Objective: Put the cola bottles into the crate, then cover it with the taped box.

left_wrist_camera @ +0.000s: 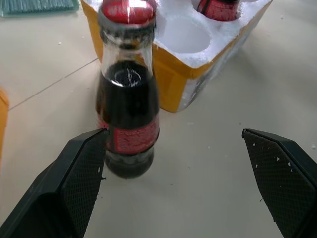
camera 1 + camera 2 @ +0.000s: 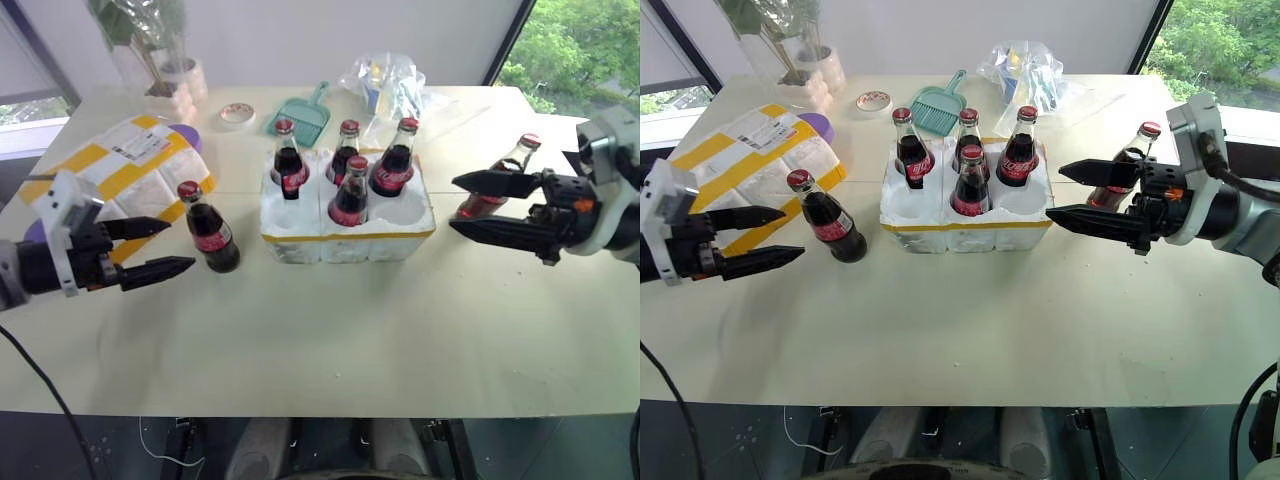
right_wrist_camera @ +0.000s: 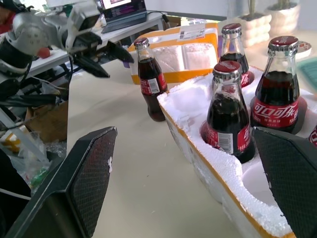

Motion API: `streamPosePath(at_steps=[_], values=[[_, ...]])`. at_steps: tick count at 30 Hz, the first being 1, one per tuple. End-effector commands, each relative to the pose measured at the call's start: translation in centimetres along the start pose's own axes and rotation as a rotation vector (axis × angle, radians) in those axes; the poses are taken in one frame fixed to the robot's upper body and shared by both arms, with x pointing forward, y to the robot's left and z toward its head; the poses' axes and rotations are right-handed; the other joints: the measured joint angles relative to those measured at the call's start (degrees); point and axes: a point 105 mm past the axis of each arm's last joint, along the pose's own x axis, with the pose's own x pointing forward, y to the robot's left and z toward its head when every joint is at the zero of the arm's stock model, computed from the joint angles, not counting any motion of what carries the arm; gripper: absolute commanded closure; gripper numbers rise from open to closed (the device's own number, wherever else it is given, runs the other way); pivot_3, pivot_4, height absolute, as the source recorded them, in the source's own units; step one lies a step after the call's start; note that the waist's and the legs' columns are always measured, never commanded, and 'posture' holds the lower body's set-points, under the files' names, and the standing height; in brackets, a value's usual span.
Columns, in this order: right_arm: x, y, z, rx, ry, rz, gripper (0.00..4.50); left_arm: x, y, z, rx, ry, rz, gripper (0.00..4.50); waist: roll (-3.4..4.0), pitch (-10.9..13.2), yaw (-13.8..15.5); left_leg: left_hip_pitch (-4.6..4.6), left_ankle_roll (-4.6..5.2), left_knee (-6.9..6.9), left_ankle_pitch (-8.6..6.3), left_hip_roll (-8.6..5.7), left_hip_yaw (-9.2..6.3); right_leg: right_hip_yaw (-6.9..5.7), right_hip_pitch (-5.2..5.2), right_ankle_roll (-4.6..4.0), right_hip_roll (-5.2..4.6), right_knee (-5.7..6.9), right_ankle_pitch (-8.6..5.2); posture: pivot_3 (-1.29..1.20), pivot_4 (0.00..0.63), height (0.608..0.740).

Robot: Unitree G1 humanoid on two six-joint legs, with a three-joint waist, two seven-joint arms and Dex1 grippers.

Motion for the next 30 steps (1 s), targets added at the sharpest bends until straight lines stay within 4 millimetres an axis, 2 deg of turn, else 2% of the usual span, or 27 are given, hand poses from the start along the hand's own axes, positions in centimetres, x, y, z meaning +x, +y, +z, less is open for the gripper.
streamPosePath(at_steps=[1,14,17,19,21,24,30], values=[[0.0,0.4,1.0,-0.036,-0.022,0.019,0.0,1.2,0.7,0.0,0.043,-0.035,0.058,0.01,0.01,0.0,0.1,0.0,0.0,0.0,0.0,0.0,0.0,0.0,0.01,0.0,0.0,0.0,0.0,0.0,0.15,0.738],[0.0,1.1,1.2,-0.037,-0.017,0.016,0.0,6.3,3.0,-1.4,0.011,-0.068,0.06,0.01,0.01,0.0,0.0,0.0,0.01,0.02,0.0,-0.02,0.01,-0.03,0.01,0.02,0.03,0.02,0.02,0.0,0.15,0.738],[-0.1,1.2,1.3,-0.034,-0.024,0.003,0.0,6.5,2.7,-1.3,-0.005,-0.07,0.019,0.83,0.01,0.0,-0.1,-0.01,0.0,0.02,0.0,-0.01,0.01,-0.03,-0.02,0.02,0.04,0.04,0.02,0.0,0.15,0.738],[-0.2,1.2,1.3,-0.032,-0.027,-0.002,0.0,6.3,2.7,-1.0,-0.01,-0.065,0.006,1.8,0.01,0.0,-0.1,-0.02,0.0,0.02,0.0,-0.01,0.01,-0.02,-0.03,0.02,0.04,0.04,0.02,0.0,0.15,0.738],[-0.3,1.2,1.3,-0.031,-0.029,-0.007,0.0,6.0,2.6,-0.3,-0.008,-0.06,-0.014,1.81,0.0,0.0,-0.1,-0.02,0.01,0.02,0.0,-0.01,0.01,-0.03,-0.03,0.02,0.04,0.04,0.02,0.0,0.15,0.738],[-0.3,1.2,1.3,-0.028,-0.033,-0.014,0.0,5.3,2.3,1.7,-0.002,-0.086,-0.05,1.81,-0.01,0.0,-0.1,-0.03,0.01,0.02,0.0,-0.01,0.01,-0.03,-0.04,0.02,0.04,0.04,0.02,0.0,0.15,0.738],[-0.2,1.0,1.0,-0.023,-0.033,-0.023,0.0,3.2,0.7,10.7,0.069,-0.24,-0.236,1.81,-0.15,0.1,0.1,-0.19,0.0,0.11,0.02,-0.04,-0.08,-0.12,-0.08,0.03,0.1,0.04,0.02,0.0,0.15,0.738]])
